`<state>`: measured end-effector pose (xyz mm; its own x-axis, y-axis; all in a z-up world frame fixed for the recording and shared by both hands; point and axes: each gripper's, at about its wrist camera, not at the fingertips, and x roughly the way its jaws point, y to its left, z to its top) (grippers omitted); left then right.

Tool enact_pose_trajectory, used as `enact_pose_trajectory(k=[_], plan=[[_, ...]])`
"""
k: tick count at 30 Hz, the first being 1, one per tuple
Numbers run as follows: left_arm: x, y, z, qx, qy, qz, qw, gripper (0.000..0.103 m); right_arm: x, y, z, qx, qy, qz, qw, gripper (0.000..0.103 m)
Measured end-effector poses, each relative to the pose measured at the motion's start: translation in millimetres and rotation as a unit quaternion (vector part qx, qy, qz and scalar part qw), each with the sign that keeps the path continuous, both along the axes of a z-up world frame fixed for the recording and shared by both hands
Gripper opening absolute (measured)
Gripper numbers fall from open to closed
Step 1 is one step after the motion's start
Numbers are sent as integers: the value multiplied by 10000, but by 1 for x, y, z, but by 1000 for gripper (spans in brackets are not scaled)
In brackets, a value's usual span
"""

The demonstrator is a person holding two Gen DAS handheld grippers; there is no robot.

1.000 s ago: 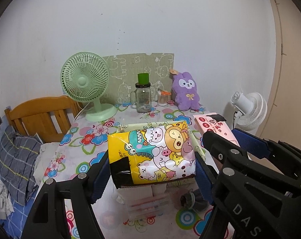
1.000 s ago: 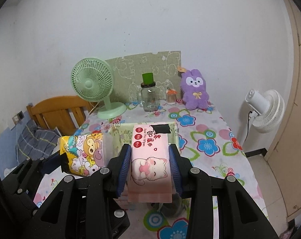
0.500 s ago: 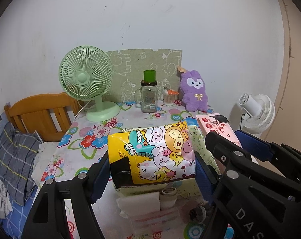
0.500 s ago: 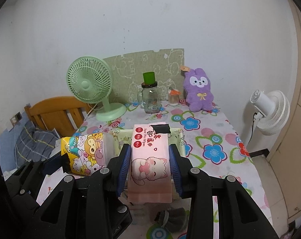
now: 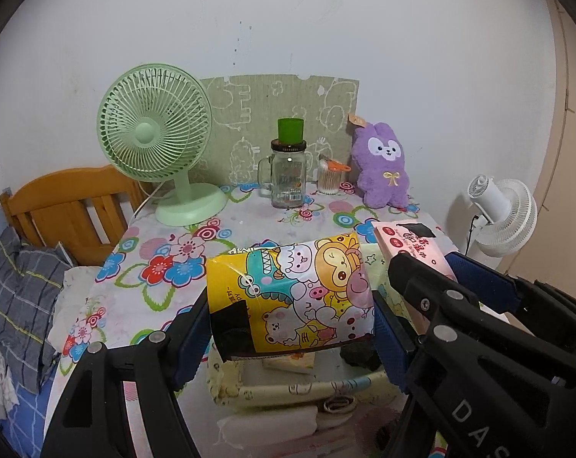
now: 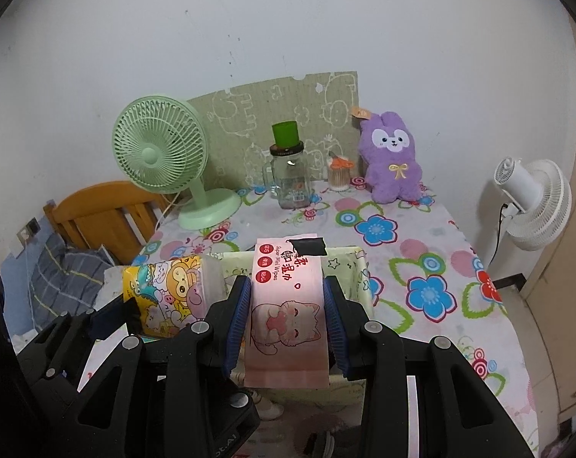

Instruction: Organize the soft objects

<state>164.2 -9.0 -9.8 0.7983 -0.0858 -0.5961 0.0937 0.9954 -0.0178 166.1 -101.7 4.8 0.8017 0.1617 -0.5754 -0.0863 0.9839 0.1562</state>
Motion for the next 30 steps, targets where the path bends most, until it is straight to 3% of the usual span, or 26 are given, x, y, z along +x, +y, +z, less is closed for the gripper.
enact_pose_trajectory(k=[30], plan=[[51,14,-46,-32,755,-129,9971,85,70,18,-52,-13,645,390,9972,43]])
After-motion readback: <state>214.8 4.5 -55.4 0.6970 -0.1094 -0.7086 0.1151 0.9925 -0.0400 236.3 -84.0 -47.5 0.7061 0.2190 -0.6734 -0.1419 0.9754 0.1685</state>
